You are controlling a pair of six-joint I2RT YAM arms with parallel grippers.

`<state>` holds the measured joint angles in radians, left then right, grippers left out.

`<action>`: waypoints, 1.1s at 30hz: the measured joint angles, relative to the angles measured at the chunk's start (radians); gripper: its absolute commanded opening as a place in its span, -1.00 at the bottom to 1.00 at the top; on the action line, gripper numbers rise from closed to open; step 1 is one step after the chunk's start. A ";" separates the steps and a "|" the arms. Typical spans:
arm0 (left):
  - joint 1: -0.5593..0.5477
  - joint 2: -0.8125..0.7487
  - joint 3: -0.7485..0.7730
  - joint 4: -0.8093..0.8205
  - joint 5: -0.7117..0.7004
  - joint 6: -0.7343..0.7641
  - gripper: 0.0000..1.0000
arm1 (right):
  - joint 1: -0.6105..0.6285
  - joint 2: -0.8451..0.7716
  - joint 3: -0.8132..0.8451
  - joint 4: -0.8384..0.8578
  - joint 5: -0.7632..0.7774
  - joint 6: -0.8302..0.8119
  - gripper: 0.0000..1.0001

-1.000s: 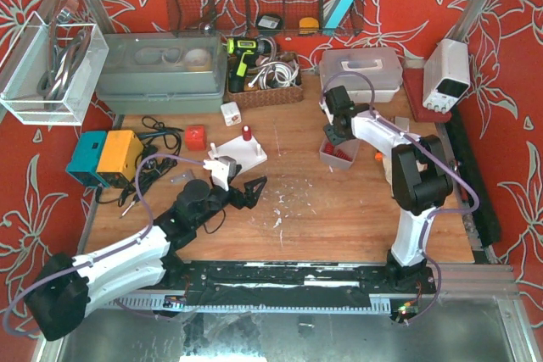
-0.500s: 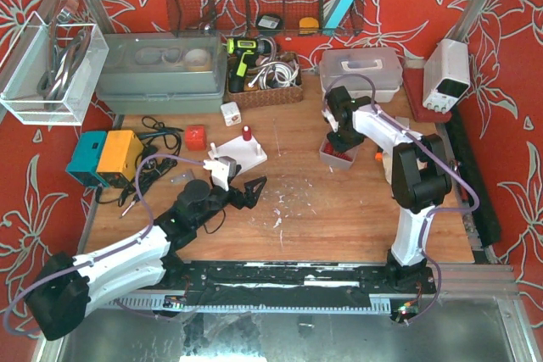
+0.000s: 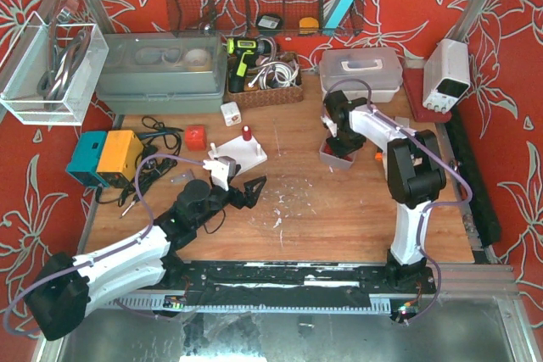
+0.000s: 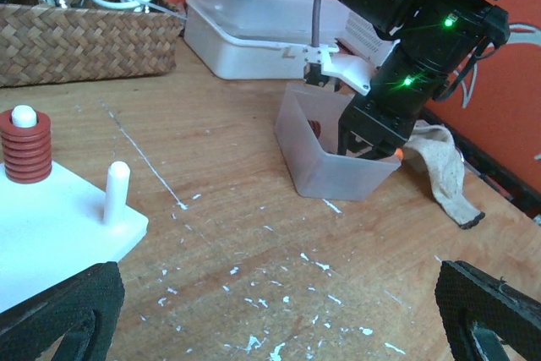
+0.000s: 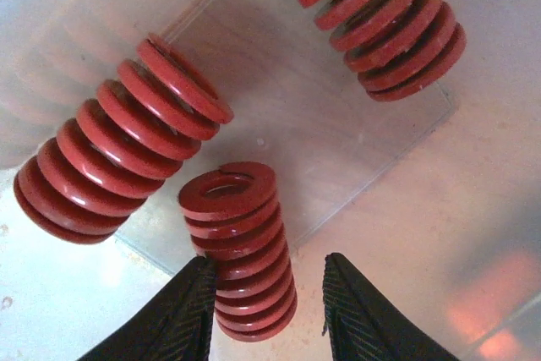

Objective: Install the large spring

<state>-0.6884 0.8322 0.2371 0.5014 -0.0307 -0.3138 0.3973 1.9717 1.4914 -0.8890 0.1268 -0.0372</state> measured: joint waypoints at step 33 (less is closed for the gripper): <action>0.000 -0.032 0.000 -0.008 -0.013 0.000 1.00 | -0.024 0.082 0.021 0.025 -0.033 0.029 -0.33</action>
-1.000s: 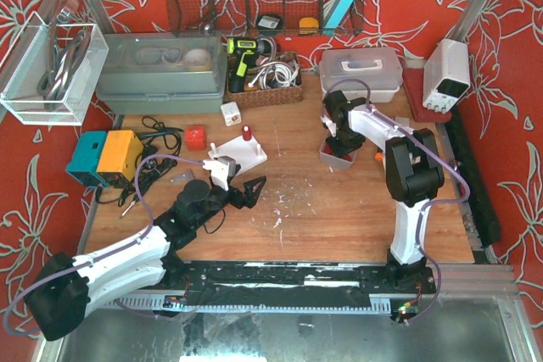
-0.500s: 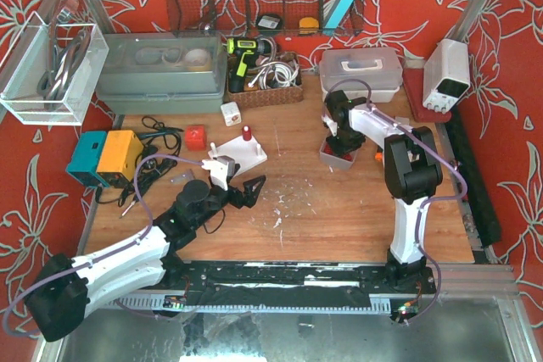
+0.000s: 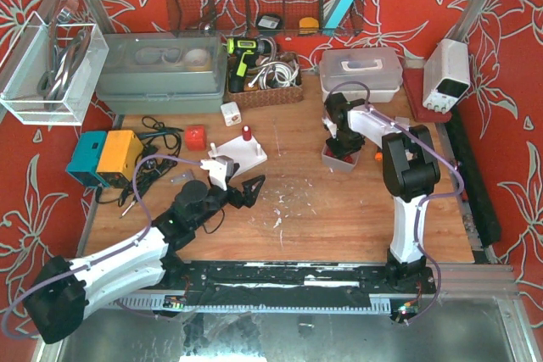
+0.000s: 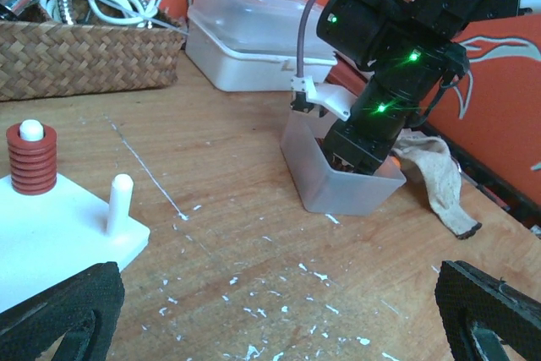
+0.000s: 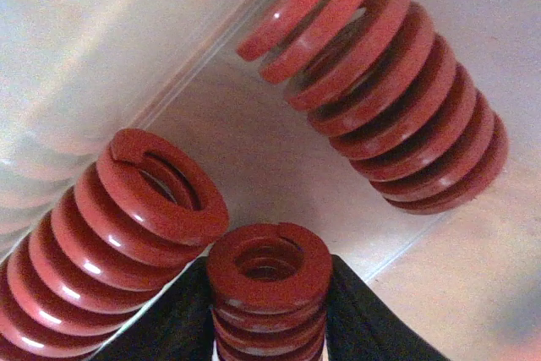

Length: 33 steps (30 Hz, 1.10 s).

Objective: Install the large spring

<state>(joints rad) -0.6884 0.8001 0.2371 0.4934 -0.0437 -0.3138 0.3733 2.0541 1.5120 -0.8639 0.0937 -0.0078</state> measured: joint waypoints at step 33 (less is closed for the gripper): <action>0.000 -0.014 0.026 -0.096 -0.043 -0.047 0.88 | 0.294 -0.698 -0.373 0.283 -0.025 -0.076 -1.00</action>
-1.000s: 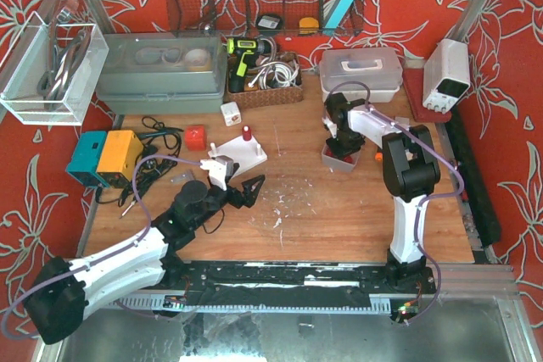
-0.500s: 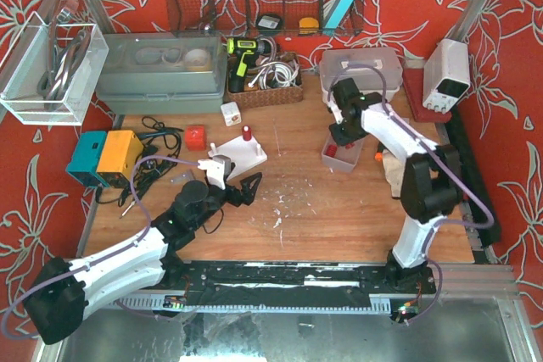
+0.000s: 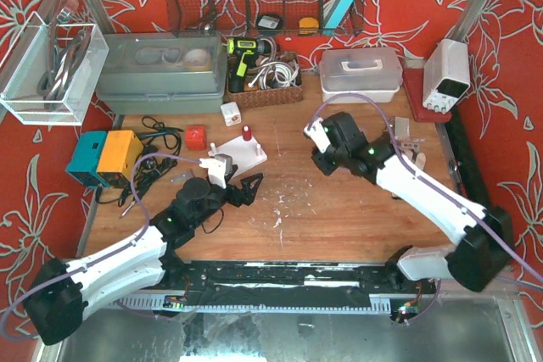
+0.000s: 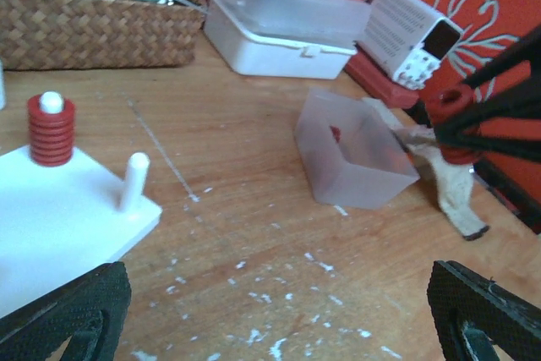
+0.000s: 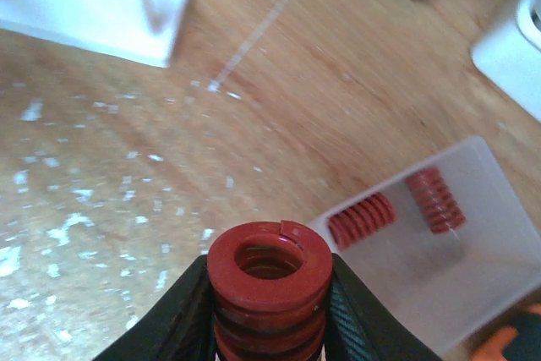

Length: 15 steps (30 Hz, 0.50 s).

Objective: Install the large spring

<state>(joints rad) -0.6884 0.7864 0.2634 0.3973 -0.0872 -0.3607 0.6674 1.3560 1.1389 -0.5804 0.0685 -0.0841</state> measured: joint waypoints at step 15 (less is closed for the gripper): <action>0.000 -0.023 0.303 -0.311 0.203 -0.154 0.23 | 0.229 -0.289 -0.375 0.463 -0.119 -0.134 -1.00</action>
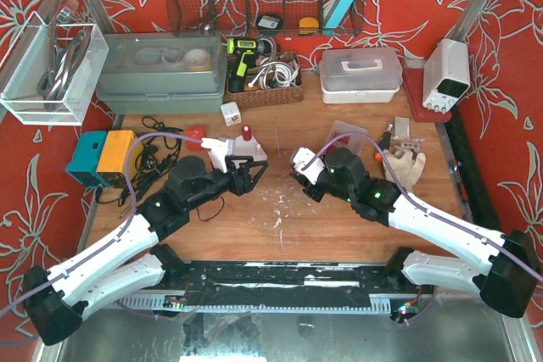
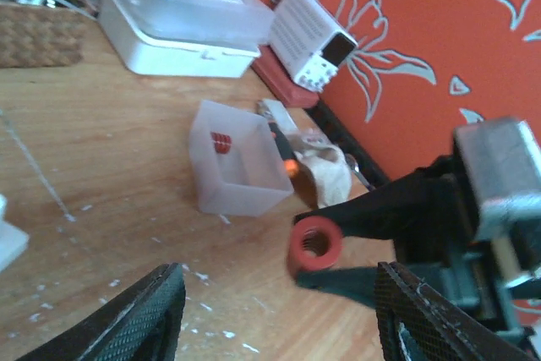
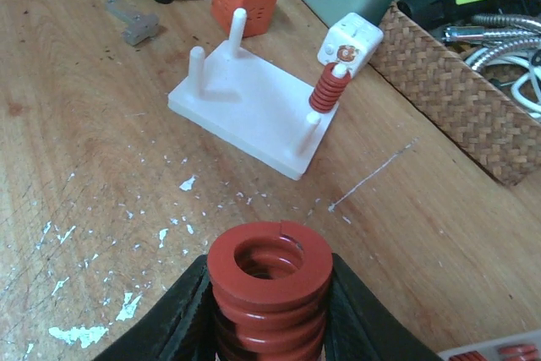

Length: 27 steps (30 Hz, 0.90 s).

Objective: Install the large spring

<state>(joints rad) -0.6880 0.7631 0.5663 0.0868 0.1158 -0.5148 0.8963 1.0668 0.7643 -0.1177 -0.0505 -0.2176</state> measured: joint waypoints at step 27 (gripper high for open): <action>0.000 0.369 0.222 -0.222 0.285 0.114 0.16 | 0.138 0.068 -0.114 0.260 0.054 -0.097 -1.00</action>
<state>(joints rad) -0.6884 1.1316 0.7887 -0.1352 0.4007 -0.4007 1.0348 1.1343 0.6506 0.1421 0.0032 -0.3145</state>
